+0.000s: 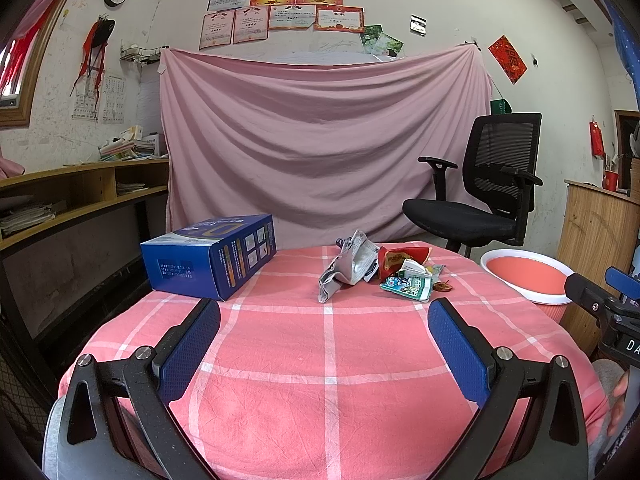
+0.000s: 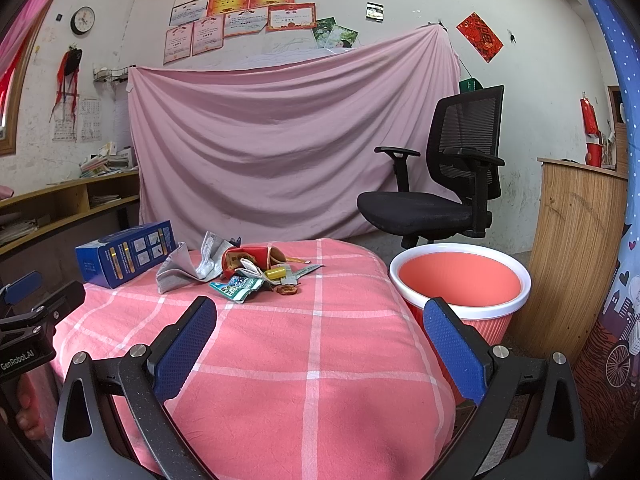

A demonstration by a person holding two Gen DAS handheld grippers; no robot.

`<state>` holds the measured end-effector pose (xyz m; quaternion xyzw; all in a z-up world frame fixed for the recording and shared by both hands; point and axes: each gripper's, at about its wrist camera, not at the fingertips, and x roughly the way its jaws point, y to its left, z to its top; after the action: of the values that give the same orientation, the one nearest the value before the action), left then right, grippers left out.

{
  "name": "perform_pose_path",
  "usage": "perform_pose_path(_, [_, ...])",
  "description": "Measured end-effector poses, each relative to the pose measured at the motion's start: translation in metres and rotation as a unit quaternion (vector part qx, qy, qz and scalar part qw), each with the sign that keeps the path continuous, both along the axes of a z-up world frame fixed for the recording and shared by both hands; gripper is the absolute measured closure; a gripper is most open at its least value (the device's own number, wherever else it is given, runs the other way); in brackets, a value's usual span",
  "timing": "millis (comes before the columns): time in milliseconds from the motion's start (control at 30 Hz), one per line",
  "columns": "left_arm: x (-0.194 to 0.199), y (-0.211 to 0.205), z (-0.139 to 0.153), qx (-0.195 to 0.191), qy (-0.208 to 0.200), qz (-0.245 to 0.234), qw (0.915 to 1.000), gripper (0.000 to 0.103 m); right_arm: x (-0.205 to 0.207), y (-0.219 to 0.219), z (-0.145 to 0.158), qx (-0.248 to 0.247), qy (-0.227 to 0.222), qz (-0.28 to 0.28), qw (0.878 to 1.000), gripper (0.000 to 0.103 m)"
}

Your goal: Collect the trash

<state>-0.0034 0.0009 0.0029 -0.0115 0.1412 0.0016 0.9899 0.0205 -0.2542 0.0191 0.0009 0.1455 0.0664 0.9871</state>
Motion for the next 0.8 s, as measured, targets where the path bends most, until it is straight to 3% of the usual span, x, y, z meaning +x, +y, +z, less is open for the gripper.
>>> perform_pose_path(800, [-0.0003,-0.0001,0.0001,0.001,-0.001,0.000,1.0000,0.001,0.0002,0.0000,0.0001,0.002,0.002,0.000,1.000,0.000])
